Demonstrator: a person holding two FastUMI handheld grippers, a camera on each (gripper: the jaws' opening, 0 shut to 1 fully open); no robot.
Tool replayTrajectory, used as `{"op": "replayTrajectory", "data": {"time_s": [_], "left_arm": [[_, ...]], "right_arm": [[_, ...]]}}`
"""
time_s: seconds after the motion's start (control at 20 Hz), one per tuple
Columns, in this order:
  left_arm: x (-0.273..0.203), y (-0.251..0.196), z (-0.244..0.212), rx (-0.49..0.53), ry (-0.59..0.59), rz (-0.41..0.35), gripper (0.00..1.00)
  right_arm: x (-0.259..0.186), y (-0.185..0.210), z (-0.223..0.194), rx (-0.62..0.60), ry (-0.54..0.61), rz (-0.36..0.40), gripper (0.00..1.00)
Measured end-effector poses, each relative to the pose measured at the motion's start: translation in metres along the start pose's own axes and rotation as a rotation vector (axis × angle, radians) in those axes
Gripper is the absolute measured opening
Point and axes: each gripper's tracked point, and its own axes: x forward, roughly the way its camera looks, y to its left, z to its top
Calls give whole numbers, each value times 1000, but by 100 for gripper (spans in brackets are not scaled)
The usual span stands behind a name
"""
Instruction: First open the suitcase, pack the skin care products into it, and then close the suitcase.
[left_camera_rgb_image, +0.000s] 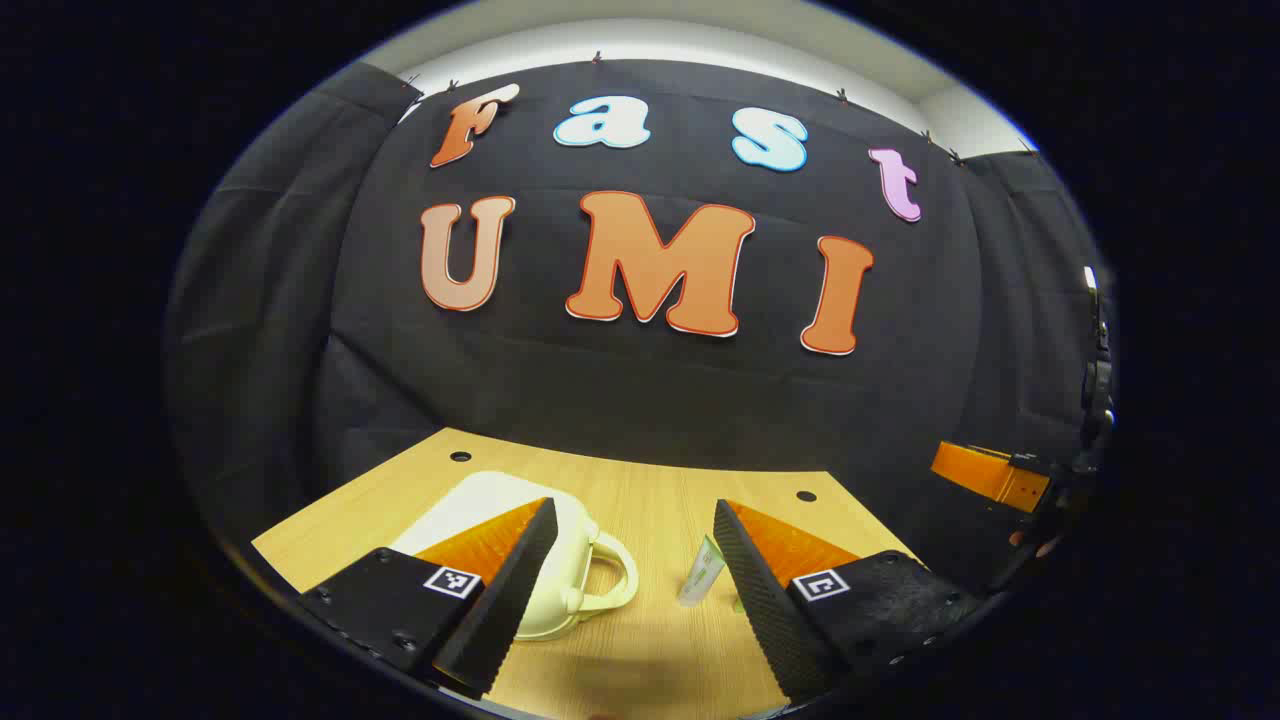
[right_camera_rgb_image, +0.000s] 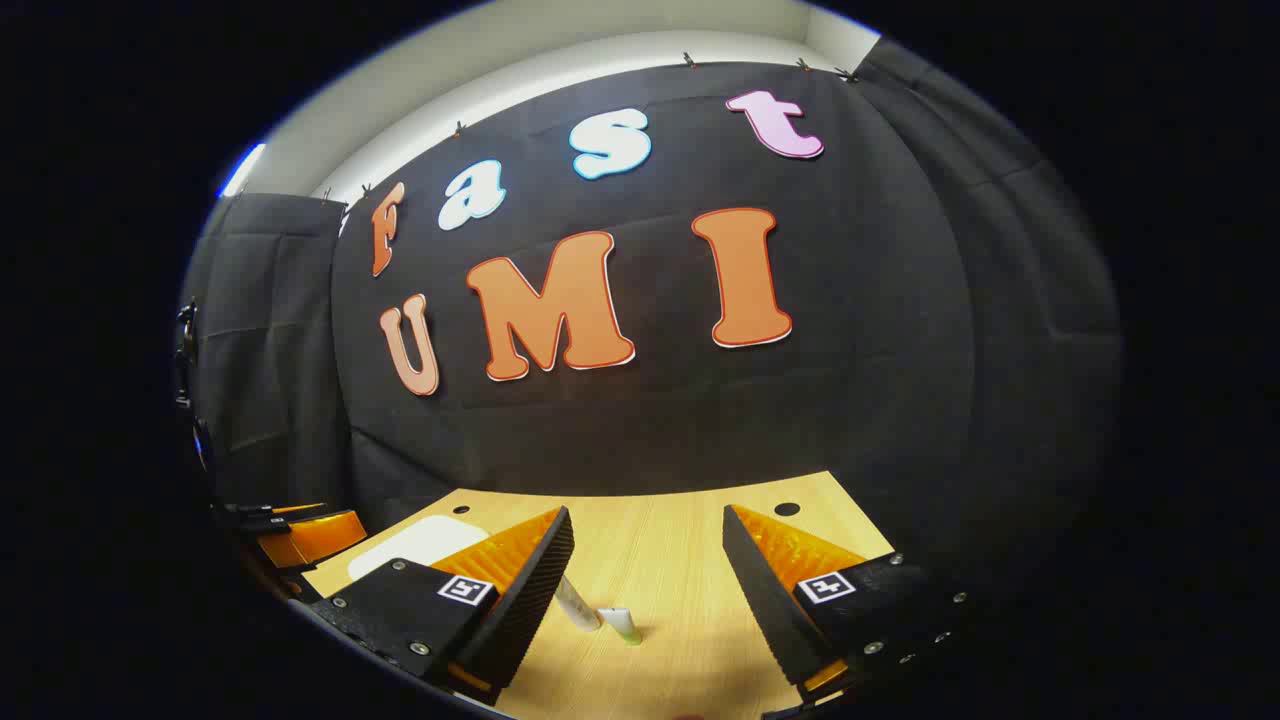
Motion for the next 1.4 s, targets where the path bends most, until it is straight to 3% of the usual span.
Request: {"op": "replayTrajectory", "data": {"time_s": [0.2, 0.65, 0.8, 1.0, 1.15, 1.4], "left_arm": [[16, -4, 4, 36, 0, -13, 97], [52, -1, 7, 24, 28, -102, 98], [58, 6, 9, 28, 21, -96, 97], [61, 18, 4, 118, 16, -55, 97], [61, 22, -8, 158, 28, -44, 97], [65, 24, -59, 418, 94, -32, 98]], "right_arm": [[3, -3, 6, -5, -15, 2, 95], [16, -1, 10, 37, -25, -100, 94], [17, 1, 6, 42, -8, -108, 94], [22, 1, -2, 58, 30, -115, 94], [23, 8, -19, 142, 116, -84, 93], [19, -11, -22, 106, 107, -132, 93]]}}
